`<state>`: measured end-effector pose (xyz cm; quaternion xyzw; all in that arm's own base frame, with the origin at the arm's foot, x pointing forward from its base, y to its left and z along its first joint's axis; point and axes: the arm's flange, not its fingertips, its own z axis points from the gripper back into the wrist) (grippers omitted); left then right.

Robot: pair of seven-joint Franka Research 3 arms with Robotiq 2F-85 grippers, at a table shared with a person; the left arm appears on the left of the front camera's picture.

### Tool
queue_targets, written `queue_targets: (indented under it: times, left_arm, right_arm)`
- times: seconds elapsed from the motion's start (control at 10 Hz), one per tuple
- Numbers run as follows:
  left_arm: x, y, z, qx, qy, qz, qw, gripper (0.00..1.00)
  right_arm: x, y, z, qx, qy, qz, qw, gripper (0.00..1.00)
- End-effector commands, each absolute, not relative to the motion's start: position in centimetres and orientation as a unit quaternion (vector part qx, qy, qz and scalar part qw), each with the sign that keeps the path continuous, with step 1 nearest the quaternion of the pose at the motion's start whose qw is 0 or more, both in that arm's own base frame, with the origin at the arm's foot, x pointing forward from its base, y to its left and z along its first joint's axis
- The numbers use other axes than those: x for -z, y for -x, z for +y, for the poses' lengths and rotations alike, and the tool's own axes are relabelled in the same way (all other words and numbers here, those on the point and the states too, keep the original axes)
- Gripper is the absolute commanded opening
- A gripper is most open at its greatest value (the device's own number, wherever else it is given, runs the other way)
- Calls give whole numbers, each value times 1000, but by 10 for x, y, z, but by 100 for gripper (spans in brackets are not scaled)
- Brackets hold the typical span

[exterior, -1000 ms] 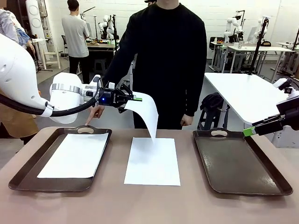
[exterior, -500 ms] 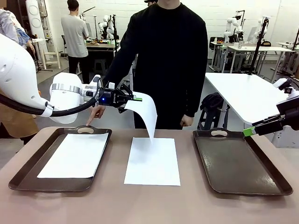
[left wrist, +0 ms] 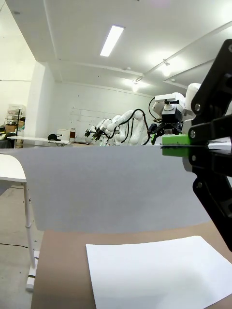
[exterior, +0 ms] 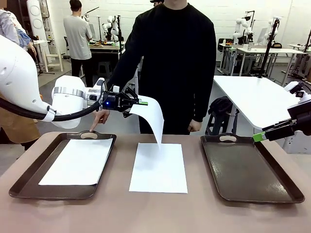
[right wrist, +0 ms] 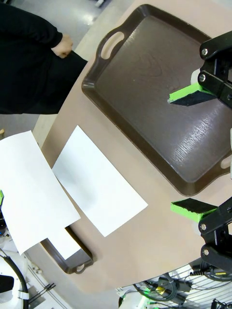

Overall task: Sort the A4 documents.
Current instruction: Place the A4 Paper in the designated Handle tray.

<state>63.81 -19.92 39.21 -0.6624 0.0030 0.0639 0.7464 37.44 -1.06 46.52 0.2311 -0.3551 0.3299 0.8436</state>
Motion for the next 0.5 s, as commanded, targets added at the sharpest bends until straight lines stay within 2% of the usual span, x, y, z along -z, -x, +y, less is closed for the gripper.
queue_targets:
  times: [0.0,0.3,0.4]
  left_arm:
    - [-406,-632,-196,-20,654,8,756,1]
    - [-438,-604,-173,44,549,-29,834,1]
    - [-442,-592,-163,36,534,-44,843,1]
  right_arm:
    - [-462,-379,-10,-333,-240,-363,836,100]
    - [-462,-379,-10,-333,-240,-363,836,100]
    - [-462,-379,-10,-333,-240,-363,836,100]
